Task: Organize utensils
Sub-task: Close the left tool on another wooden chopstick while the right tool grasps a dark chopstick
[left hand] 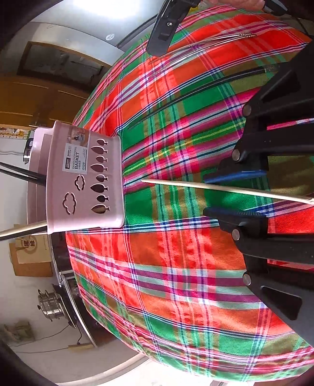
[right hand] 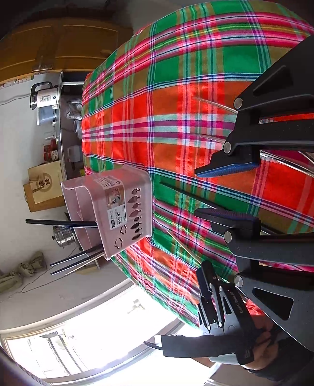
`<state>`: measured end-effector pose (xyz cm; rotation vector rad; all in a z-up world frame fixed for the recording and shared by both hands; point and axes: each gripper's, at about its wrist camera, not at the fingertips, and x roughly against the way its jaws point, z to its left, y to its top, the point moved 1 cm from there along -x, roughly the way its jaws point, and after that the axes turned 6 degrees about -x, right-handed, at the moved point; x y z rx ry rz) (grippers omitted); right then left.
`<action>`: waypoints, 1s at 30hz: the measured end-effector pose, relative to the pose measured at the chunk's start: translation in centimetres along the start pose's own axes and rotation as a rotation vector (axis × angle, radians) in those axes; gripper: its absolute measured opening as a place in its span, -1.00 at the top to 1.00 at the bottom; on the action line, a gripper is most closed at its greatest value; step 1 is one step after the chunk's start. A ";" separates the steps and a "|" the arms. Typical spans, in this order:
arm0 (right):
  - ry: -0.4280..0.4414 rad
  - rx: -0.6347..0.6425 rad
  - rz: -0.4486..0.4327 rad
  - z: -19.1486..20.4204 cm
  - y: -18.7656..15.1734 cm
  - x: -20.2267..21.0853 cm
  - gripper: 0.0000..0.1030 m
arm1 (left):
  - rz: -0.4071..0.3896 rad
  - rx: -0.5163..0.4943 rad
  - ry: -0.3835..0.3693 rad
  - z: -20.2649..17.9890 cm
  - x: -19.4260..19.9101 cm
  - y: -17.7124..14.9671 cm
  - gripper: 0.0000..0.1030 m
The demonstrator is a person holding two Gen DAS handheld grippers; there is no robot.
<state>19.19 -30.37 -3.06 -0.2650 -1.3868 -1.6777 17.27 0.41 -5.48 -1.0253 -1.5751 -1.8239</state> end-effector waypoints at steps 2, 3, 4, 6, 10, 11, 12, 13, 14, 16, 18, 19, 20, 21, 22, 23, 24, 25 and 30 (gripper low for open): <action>-0.005 0.002 0.012 0.2 0.0 -0.6 0.47 | 0.011 -0.017 0.014 -0.1 -0.5 0.8 0.58; -0.008 0.003 0.018 0.2 0.0 -0.8 0.48 | 0.022 -0.033 0.012 -0.3 -0.9 1.4 0.58; -0.010 0.003 0.024 0.3 0.1 -1.1 0.48 | 0.032 -0.056 0.002 -0.4 -1.2 1.9 0.58; -0.014 0.005 0.036 0.4 0.1 -1.6 0.48 | 0.047 -0.079 -0.015 -0.6 -2.0 3.0 0.58; -0.030 0.006 0.059 0.6 0.3 -2.7 0.48 | 0.060 -0.119 -0.024 -0.7 -3.2 4.5 0.58; -0.033 0.006 0.065 0.7 0.5 -3.0 0.48 | 0.064 -0.121 -0.029 -0.6 -3.4 4.8 0.58; -0.036 0.005 0.071 0.7 0.6 -3.3 0.48 | 0.067 -0.125 -0.034 -0.6 -3.7 5.2 0.57; -0.040 0.004 0.075 0.7 0.7 -3.6 0.48 | 0.068 -0.131 -0.037 -0.6 -4.0 5.5 0.57; -0.042 0.005 0.079 0.8 0.9 -3.9 0.48 | 0.069 -0.132 -0.038 -0.5 -4.2 5.8 0.57; -0.049 0.003 0.088 0.8 1.3 -4.7 0.48 | 0.067 -0.142 -0.038 -0.7 -4.6 6.2 0.57; -0.058 0.002 0.100 0.9 1.7 -5.5 0.48 | 0.058 -0.146 -0.038 -0.6 -4.8 6.5 0.57; -0.063 0.002 0.108 0.9 1.8 -5.9 0.48 | 0.054 -0.136 -0.044 -0.4 -4.9 6.5 0.58; -0.067 0.003 0.116 0.9 1.9 -6.3 0.48 | 0.051 -0.132 -0.046 -0.1 -4.9 6.6 0.64; -0.072 0.005 0.125 0.9 2.0 -6.6 0.48 | 0.047 -0.130 -0.038 0.1 -4.9 6.5 0.77; -0.077 0.008 0.135 1.0 2.0 -7.0 0.48 | 0.046 -0.123 -0.023 0.4 -4.9 6.4 0.83; -0.082 0.012 0.146 1.1 2.0 -7.4 0.48 | 0.046 -0.112 -0.015 0.8 -4.8 6.3 0.86; -0.086 0.016 0.156 1.2 1.9 -7.7 0.48 | 0.047 -0.099 -0.016 1.2 -4.8 6.3 0.86; -0.090 0.023 0.159 1.4 1.8 -7.9 0.48 | 0.048 -0.086 -0.016 1.7 -4.7 6.2 0.86; -0.124 0.049 0.172 2.1 2.0 -8.5 0.48 | 0.057 -0.056 0.005 3.0 -4.7 6.3 0.91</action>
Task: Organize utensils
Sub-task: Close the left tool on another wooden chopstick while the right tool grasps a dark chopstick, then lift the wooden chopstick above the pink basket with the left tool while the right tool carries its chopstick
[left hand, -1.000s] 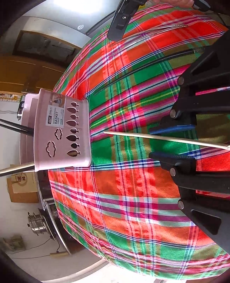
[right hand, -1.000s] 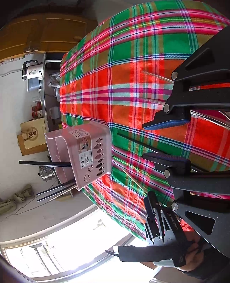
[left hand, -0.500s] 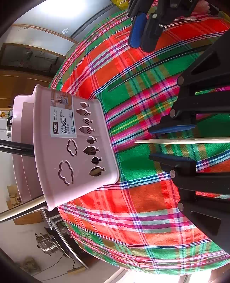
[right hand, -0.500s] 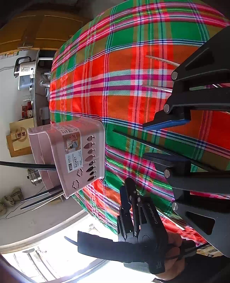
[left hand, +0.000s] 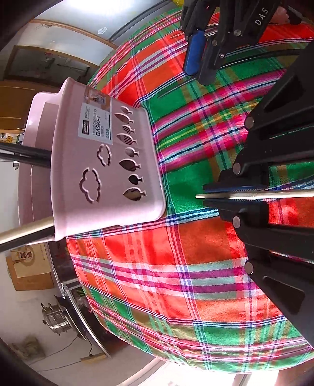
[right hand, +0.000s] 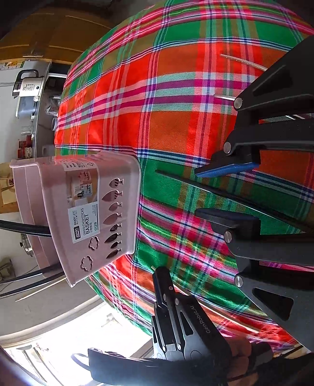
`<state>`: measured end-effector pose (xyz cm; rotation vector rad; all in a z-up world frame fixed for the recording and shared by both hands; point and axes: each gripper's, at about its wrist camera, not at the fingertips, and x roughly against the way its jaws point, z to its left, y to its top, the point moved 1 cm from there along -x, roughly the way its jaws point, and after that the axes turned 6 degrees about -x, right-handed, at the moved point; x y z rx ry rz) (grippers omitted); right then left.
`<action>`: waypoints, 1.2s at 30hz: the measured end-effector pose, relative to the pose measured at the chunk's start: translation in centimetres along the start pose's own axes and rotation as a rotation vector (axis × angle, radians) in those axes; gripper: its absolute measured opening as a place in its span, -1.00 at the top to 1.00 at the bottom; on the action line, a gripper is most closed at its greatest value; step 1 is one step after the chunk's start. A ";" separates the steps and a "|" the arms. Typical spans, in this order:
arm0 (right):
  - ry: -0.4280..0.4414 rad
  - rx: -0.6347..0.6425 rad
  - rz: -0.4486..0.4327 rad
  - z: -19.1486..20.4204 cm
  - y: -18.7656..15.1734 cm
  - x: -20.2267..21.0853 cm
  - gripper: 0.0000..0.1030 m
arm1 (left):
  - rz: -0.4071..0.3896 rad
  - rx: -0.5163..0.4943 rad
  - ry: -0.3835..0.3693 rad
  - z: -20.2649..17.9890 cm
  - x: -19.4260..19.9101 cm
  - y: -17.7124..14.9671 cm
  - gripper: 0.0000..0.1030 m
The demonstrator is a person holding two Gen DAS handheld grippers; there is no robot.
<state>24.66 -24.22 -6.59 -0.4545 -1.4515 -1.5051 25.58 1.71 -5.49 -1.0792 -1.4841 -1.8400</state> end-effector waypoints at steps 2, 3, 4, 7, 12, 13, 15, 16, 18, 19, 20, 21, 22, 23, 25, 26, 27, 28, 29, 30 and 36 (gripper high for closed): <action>-0.029 0.020 0.013 0.4 0.2 -0.3 0.48 | 0.007 0.010 0.006 0.3 0.0 0.0 0.91; -0.045 0.031 0.019 0.7 0.3 -0.4 0.48 | 0.012 0.013 0.010 0.5 0.0 0.0 0.91; -0.061 0.042 0.024 0.9 0.3 -0.5 0.48 | 0.016 0.017 0.014 0.6 0.0 0.0 0.91; -0.102 0.058 0.028 1.2 0.5 -0.8 0.81 | 0.028 0.028 0.008 0.9 0.0 0.2 0.91; -0.042 0.038 0.004 0.8 0.7 0.2 0.85 | 0.014 0.050 -0.007 1.8 0.8 0.6 0.91; -0.030 0.036 -0.014 1.0 0.9 0.7 0.85 | 0.007 0.053 -0.012 2.0 1.2 0.6 0.91; -0.002 0.032 -0.050 1.2 1.1 1.9 0.86 | -0.011 0.061 -0.018 2.1 2.1 0.7 0.91; 0.011 0.034 -0.069 1.4 1.3 2.6 0.87 | -0.022 0.065 -0.022 2.2 2.7 0.9 0.91; 0.029 0.040 -0.107 1.7 1.6 4.1 0.87 | -0.048 0.072 -0.031 2.1 4.2 1.0 0.91; 0.039 0.042 -0.124 1.8 1.8 4.7 0.87 | -0.064 0.072 -0.035 2.1 4.9 1.2 0.91; 0.049 0.044 -0.141 2.0 2.0 5.4 0.88 | -0.081 0.072 -0.038 2.1 5.8 1.4 0.91; 0.055 0.045 -0.157 2.1 2.3 6.1 0.88 | -0.098 0.071 -0.040 2.0 6.6 1.6 0.91; 0.059 0.045 -0.173 2.1 2.5 6.7 0.88 | -0.116 0.071 -0.044 2.0 7.4 1.8 0.91; 0.065 0.045 -0.187 2.1 2.6 7.4 0.88 | -0.135 0.070 -0.049 2.0 8.3 2.0 0.91; 0.075 0.044 -0.218 2.3 2.9 8.4 0.89 | -0.170 0.066 -0.053 1.9 10.0 2.6 0.91; 0.076 0.043 -0.232 2.3 3.1 9.0 0.89 | -0.188 0.063 -0.055 1.8 10.8 2.8 0.91; 0.079 0.042 -0.245 2.4 3.2 9.5 0.89 | -0.203 0.059 -0.057 1.7 11.5 3.0 0.91; 0.083 0.041 -0.258 2.4 3.5 9.9 0.90 | -0.218 0.055 -0.058 1.6 12.2 3.2 0.91; 0.085 0.041 -0.272 2.4 3.6 10.5 0.90 | -0.231 0.051 -0.057 1.5 12.9 3.4 0.91; 0.087 0.043 -0.285 2.4 3.6 11.0 0.90 | -0.243 0.048 -0.060 1.4 13.5 3.5 0.91; 0.099 0.051 -0.349 2.7 4.0 13.5 0.90 | -0.293 0.026 -0.067 0.6 16.2 4.0 0.91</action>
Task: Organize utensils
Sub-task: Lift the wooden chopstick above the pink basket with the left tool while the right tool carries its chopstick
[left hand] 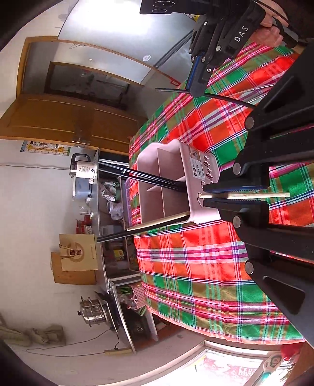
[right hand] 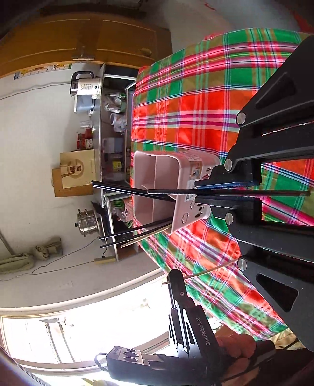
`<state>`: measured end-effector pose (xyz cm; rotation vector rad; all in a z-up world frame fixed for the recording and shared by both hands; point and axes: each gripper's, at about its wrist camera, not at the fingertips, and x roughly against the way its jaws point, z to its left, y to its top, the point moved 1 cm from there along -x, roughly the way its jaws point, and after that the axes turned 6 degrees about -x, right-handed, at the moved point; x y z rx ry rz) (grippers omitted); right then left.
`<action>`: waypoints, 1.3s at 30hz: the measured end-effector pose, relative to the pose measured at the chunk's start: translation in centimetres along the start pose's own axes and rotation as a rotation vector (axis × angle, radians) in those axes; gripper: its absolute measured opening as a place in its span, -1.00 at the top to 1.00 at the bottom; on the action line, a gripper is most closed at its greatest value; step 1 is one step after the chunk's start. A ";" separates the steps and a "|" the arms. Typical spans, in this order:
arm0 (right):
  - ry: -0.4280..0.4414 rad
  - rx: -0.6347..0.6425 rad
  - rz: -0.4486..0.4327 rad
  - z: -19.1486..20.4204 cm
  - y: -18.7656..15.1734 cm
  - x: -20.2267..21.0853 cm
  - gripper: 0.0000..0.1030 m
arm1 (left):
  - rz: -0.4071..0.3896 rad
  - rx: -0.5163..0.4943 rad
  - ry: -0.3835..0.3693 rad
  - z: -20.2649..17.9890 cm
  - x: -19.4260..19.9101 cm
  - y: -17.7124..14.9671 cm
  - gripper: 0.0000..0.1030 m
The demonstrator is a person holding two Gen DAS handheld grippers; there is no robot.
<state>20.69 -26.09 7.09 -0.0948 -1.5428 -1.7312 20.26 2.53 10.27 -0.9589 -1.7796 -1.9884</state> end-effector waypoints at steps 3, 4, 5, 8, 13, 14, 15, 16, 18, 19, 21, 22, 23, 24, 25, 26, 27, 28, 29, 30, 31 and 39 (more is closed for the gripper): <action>0.006 0.004 -0.023 0.0 0.3 0.8 0.90 | -0.008 -0.002 -0.008 -0.2 0.4 0.1 0.91; 0.008 0.005 -0.029 0.1 0.4 1.0 0.90 | -0.010 -0.003 -0.010 -0.3 0.6 0.1 0.91; 0.010 0.007 -0.033 0.1 0.4 1.2 0.90 | -0.011 -0.003 -0.010 -0.3 0.7 0.1 0.91; 0.013 0.009 -0.039 -0.1 0.3 1.6 0.90 | -0.009 0.000 -0.012 -0.3 0.7 0.1 0.91; 0.013 0.011 -0.040 -0.2 0.2 1.8 0.91 | -0.009 -0.002 -0.018 -0.5 1.0 0.1 0.91; 0.015 0.011 -0.041 -0.2 0.2 1.9 0.91 | -0.008 -0.002 -0.020 -0.5 1.0 0.1 0.91; 0.015 0.012 -0.043 -0.2 0.2 1.9 0.91 | -0.008 -0.001 -0.024 -0.5 1.0 0.1 0.91; 0.015 0.013 -0.046 -0.2 0.3 2.0 0.91 | -0.008 -0.001 -0.027 -0.6 1.1 0.2 0.91; 0.018 0.014 -0.053 -0.3 0.5 2.2 0.91 | -0.009 0.001 -0.030 -0.6 1.2 0.3 0.91; 0.020 0.014 -0.057 -0.2 0.6 2.3 0.91 | -0.010 0.003 -0.033 -0.5 1.2 0.3 0.91; 0.024 0.016 -0.061 -0.3 0.8 2.3 0.91 | -0.013 0.008 -0.042 -0.4 1.3 0.4 0.92; 0.024 0.017 -0.063 -0.3 0.8 2.3 0.91 | -0.014 0.011 -0.045 -0.3 1.4 0.5 0.92; 0.024 0.018 -0.065 -0.3 1.0 2.3 0.91 | -0.016 0.015 -0.051 -0.2 1.5 0.7 0.92; 0.025 0.017 -0.066 -0.3 1.1 2.2 0.91 | -0.017 0.020 -0.059 -0.1 1.5 0.8 0.92; 0.026 0.014 -0.067 -0.3 1.3 2.1 0.91 | -0.017 0.027 -0.070 0.1 1.5 1.0 0.92; 0.029 0.011 -0.070 -0.3 1.5 2.1 0.91 | -0.017 0.033 -0.078 0.2 1.5 1.2 0.92; 0.034 0.008 -0.075 -0.3 1.8 2.1 0.91 | -0.017 0.039 -0.083 0.4 1.5 1.5 0.92; 0.040 0.004 -0.081 -0.2 2.0 2.0 0.91 | -0.020 0.045 -0.088 0.6 1.5 1.8 0.92; 0.045 0.000 -0.087 -0.2 2.3 2.0 0.91 | -0.024 0.052 -0.095 0.7 1.6 2.2 0.92; 0.047 -0.001 -0.093 -0.1 2.7 2.0 0.91 | -0.029 0.060 -0.101 1.0 1.7 2.6 0.92; 0.050 -0.001 -0.101 0.0 3.1 2.0 0.91 | -0.036 0.066 -0.102 1.3 1.8 3.0 0.92; 0.091 -0.016 -0.189 0.5 6.9 2.6 0.91 | -0.114 0.126 -0.103 3.8 2.9 7.2 0.92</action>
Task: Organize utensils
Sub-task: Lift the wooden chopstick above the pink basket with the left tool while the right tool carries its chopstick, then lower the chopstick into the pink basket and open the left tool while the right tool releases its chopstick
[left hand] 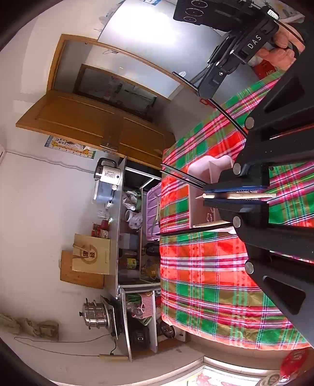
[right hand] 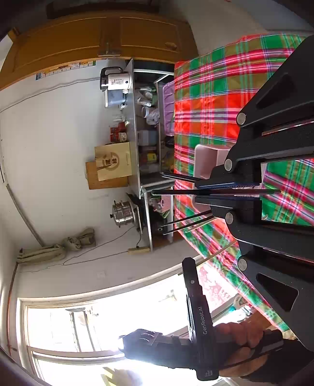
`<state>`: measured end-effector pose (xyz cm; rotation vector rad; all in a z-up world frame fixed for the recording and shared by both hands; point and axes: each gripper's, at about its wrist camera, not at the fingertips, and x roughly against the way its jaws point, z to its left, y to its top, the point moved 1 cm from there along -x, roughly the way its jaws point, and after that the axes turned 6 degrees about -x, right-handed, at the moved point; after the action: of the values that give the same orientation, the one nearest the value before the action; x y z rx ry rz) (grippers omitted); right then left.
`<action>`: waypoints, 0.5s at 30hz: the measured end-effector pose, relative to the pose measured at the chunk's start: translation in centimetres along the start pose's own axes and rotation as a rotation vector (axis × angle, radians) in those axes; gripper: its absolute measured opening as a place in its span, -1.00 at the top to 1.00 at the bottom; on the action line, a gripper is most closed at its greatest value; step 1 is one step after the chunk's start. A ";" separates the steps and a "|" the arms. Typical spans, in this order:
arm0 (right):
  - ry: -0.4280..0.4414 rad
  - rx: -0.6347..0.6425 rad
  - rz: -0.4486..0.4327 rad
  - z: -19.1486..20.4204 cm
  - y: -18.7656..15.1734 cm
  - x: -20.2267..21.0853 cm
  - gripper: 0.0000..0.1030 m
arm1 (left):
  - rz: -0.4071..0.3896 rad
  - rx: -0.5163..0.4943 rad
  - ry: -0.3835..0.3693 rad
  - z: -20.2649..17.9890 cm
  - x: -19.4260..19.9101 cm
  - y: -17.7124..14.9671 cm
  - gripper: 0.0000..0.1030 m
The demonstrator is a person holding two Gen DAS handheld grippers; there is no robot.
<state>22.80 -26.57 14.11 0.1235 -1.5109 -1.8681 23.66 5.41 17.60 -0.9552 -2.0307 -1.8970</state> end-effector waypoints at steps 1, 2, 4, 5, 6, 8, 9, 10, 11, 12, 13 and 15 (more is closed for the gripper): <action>0.003 -0.001 -0.011 0.1 0.5 -0.1 0.91 | -0.012 0.008 0.000 0.2 0.1 0.5 0.92; 0.005 -0.002 -0.023 0.1 0.9 -0.2 0.91 | -0.025 0.015 0.000 0.3 0.2 1.0 0.92; 0.012 -0.009 -0.042 0.1 1.8 -0.4 0.91 | -0.049 0.032 -0.005 0.8 0.3 1.9 0.92; 0.015 -0.014 -0.051 0.1 2.2 -0.6 0.91 | -0.059 0.041 -0.008 0.9 0.3 2.3 0.92; 0.018 -0.018 -0.062 0.1 2.6 -0.7 0.91 | -0.070 0.047 -0.006 1.1 0.3 2.7 0.92; 0.021 -0.027 -0.078 0.0 3.2 -1.1 0.91 | -0.083 0.054 0.005 1.4 -0.1 3.3 0.92; 0.022 -0.032 -0.086 -0.1 3.5 -1.3 0.91 | -0.086 0.059 0.006 1.6 -0.3 3.5 0.92; 0.022 -0.035 -0.091 -0.1 3.7 -1.5 0.91 | -0.091 0.062 0.012 1.7 -0.5 3.7 0.92; 0.024 -0.036 -0.097 -0.1 3.9 -1.8 0.91 | -0.095 0.066 0.018 1.9 -0.7 3.9 0.92; 0.027 -0.034 -0.100 0.0 4.0 -2.0 0.91 | -0.097 0.075 0.014 2.2 -0.9 4.0 0.92; 0.028 -0.032 -0.102 0.0 4.1 -2.3 0.91 | -0.099 0.083 0.011 2.3 -1.2 4.1 0.92; 0.026 -0.027 -0.103 0.0 4.2 -2.9 0.91 | -0.106 0.082 0.025 2.4 -1.6 4.1 0.92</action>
<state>26.90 -25.10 16.83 0.2165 -1.4859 -1.9597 27.91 7.08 19.72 -0.8158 -2.1659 -1.8502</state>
